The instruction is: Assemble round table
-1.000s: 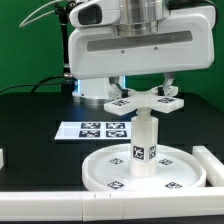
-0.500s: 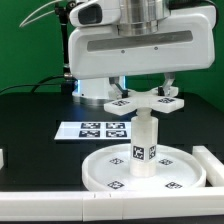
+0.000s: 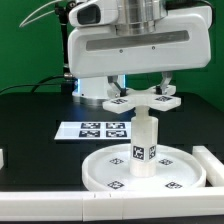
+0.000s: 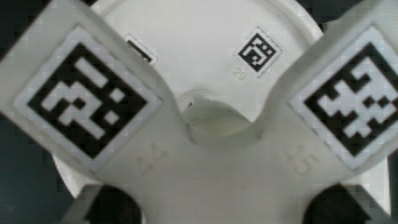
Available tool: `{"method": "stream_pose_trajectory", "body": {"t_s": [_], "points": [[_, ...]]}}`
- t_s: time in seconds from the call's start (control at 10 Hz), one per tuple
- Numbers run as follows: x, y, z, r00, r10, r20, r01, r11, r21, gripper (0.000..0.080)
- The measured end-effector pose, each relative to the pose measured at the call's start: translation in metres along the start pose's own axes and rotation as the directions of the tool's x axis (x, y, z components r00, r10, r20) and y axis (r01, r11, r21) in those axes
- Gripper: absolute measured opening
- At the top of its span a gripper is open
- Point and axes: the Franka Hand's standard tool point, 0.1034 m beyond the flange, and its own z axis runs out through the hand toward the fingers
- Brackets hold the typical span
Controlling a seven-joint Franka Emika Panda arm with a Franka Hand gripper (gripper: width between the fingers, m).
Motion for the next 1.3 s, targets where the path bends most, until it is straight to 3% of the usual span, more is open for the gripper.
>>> {"method": "stream_pose_trajectory", "body": {"t_s": [0.7,1.3], "points": [[0.003,0.001,0.015,1.000,-0.001,0.004,0.001,1.000,-0.009,0.0445],[0.006,0.004,0.018,1.000,-0.031,-0.002,0.031,0.999,-0.011,0.0445]]}}
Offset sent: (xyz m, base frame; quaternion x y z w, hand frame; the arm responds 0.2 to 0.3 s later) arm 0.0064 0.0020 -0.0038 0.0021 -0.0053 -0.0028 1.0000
